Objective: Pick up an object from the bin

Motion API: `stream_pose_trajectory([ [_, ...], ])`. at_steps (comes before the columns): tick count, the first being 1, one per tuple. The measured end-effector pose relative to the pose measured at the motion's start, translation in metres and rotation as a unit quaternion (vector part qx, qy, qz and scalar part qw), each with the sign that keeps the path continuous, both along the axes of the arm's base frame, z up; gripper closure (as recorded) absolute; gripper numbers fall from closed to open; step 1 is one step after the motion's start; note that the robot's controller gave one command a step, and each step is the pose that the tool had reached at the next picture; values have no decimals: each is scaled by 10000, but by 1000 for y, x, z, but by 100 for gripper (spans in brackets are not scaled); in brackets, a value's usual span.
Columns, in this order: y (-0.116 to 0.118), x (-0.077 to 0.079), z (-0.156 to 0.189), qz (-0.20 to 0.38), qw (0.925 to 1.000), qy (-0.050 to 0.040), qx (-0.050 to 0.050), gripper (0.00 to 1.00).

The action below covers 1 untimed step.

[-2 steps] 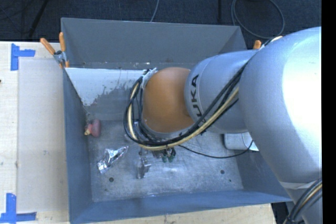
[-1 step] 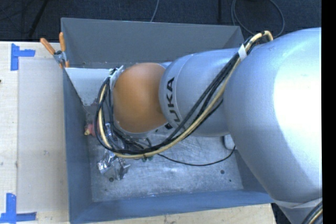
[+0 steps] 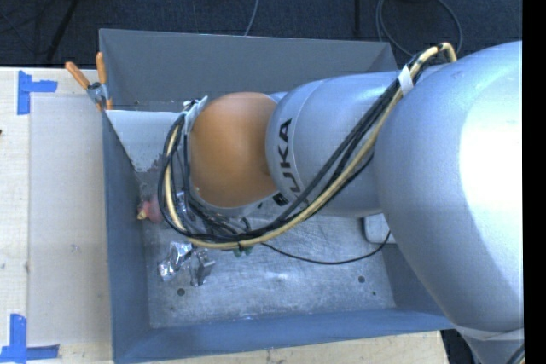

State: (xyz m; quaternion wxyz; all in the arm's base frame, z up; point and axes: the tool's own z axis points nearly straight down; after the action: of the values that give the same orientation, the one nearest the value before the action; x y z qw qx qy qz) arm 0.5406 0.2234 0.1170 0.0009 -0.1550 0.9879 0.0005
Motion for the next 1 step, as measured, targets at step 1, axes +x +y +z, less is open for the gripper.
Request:
stream_pose_trajectory([
  [1, -6, 3, -45, 296, 9996, -3, 7, 0],
])
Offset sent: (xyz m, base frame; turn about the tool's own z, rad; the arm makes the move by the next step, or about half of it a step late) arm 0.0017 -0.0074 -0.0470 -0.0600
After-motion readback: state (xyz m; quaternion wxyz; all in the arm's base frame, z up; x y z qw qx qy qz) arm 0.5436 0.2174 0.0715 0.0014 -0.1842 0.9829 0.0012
